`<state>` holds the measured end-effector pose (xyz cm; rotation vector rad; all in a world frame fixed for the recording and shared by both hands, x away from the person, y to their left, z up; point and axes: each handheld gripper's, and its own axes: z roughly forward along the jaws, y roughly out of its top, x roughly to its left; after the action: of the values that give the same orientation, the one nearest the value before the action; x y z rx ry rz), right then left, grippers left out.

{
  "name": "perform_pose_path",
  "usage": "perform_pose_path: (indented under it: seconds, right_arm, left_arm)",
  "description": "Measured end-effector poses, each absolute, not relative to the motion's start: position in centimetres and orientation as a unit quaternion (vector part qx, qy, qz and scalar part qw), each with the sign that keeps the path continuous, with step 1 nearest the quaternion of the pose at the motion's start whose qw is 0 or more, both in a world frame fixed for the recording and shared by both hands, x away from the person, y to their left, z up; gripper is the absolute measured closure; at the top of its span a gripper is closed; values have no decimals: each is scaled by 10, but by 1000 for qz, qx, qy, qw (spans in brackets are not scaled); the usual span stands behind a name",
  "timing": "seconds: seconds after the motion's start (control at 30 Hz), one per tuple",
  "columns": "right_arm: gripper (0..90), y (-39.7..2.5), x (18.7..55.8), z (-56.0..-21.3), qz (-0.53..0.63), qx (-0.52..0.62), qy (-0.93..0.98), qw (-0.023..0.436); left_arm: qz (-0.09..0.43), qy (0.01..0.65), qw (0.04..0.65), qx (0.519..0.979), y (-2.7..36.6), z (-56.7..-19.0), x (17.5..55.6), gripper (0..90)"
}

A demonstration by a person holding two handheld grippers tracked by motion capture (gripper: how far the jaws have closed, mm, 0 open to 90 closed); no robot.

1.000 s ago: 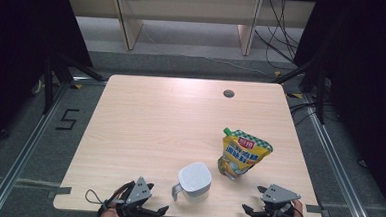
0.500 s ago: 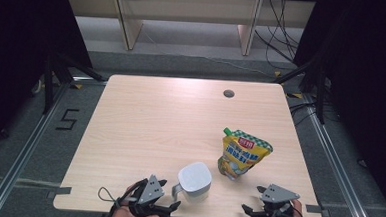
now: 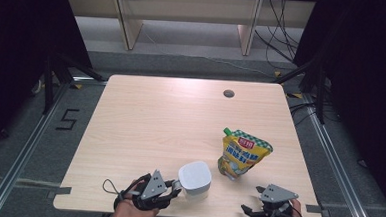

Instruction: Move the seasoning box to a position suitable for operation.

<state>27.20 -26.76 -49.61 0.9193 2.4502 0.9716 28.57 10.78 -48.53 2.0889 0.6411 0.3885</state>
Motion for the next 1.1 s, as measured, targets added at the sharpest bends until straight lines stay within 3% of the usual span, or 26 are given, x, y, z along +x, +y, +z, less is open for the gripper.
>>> perform_pose_path:
  seconds: [1.1]
  right_arm:
    - [221, -268, 272, -496, 344, 323, 865, 174]
  left_arm:
    - [149, 259, 455, 839, 110, -486, 317, 691]
